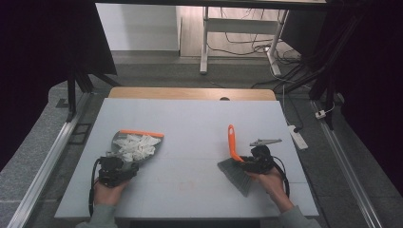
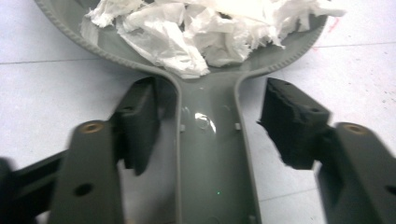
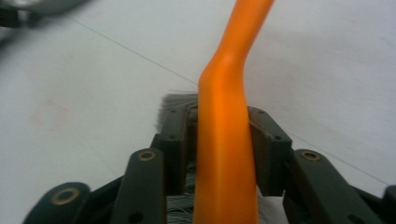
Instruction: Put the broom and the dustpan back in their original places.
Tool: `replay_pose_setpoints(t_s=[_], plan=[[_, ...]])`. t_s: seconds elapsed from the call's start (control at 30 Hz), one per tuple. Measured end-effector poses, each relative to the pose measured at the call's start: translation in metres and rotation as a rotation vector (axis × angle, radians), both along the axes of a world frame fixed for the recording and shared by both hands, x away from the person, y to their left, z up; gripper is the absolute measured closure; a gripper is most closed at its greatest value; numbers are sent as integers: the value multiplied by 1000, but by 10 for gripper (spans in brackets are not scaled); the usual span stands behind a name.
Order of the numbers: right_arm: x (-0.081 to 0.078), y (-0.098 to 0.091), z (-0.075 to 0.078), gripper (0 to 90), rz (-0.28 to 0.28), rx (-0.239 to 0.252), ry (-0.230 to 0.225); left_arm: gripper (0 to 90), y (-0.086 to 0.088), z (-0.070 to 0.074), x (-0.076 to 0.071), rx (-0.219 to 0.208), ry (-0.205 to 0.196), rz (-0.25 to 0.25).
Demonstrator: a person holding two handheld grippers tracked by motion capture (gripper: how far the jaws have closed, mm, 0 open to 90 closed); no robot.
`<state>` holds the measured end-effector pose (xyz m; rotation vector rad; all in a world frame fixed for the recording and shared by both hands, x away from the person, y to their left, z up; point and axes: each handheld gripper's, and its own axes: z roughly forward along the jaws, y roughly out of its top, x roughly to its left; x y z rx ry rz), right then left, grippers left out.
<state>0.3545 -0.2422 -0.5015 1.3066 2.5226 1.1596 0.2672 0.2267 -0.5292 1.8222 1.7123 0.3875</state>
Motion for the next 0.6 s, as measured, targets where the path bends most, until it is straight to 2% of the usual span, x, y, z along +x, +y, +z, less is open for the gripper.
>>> replay_pose_setpoints(t_s=[0.1,0.2,0.27,0.33,0.4,0.43,0.57,0.6], plan=[[3,-3,-2,557,-35,-42,-8,196,1,4,-4,27,-24,-6],[4,-7,-3,563,-72,-97,-46,176,7,10,-10,31,-47,-27],[5,-12,-1,575,-86,-68,-34,174,9,14,-14,32,-65,-41],[3,-14,1,558,-85,-66,-58,175,10,18,-18,47,-82,-75],[-2,-13,5,548,-58,-51,-82,193,9,22,-21,50,-102,-117],[-4,-12,7,548,-42,-54,-91,208,9,24,-22,46,-110,-153],[-19,-7,12,548,62,-24,-153,265,10,26,-24,-13,-137,-260],[-23,-6,12,547,83,-21,-168,276,10,26,-25,-19,-139,-274]])
